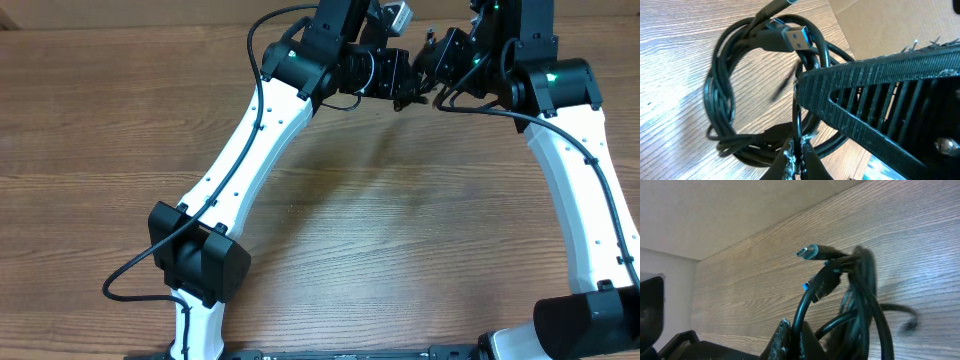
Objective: Untangle cables
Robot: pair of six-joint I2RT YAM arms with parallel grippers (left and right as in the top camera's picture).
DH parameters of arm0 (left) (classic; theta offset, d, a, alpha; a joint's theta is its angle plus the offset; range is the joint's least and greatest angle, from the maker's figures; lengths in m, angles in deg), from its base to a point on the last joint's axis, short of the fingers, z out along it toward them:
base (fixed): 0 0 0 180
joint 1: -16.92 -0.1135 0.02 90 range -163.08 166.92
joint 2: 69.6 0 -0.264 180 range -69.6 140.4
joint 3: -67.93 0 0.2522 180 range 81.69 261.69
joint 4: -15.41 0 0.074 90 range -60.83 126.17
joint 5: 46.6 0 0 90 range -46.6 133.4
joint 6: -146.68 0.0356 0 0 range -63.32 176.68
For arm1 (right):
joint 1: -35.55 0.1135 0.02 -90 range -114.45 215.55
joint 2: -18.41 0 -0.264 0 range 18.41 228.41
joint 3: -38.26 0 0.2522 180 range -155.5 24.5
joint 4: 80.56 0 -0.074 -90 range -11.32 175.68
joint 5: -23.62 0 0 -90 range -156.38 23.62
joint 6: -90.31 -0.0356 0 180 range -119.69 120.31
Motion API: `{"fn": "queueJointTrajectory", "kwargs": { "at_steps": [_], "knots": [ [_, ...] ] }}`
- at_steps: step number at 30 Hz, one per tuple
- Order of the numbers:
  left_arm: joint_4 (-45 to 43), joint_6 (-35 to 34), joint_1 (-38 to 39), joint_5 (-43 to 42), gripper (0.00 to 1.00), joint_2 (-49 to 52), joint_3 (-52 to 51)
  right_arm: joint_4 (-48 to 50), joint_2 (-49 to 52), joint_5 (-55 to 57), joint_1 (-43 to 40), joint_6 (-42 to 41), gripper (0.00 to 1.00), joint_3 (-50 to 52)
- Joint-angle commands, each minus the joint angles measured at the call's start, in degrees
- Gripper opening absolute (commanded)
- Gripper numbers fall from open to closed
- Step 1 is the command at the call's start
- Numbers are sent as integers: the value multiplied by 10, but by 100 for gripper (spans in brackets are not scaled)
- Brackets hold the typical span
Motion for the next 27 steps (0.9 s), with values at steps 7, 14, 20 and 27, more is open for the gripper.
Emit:
{"fn": "queueJointTrajectory", "kwargs": {
  "at_steps": [7,14,20,27],
  "knots": [
    [1,4,2,-6,4,-13,-5,-2,-26,-5,-1,20,4,-15],
    [22,-2,-28,-46,4,-13,-4,-1,-26,-3,-8,19,4,-15],
    [54,8,-53,-48,4,-15,-4,-2,-26,5,-17,20,4,-15],
    [86,23,-80,-47,4,-36,-4,-4,-26,18,-26,31,4,-15]
  ]
}}
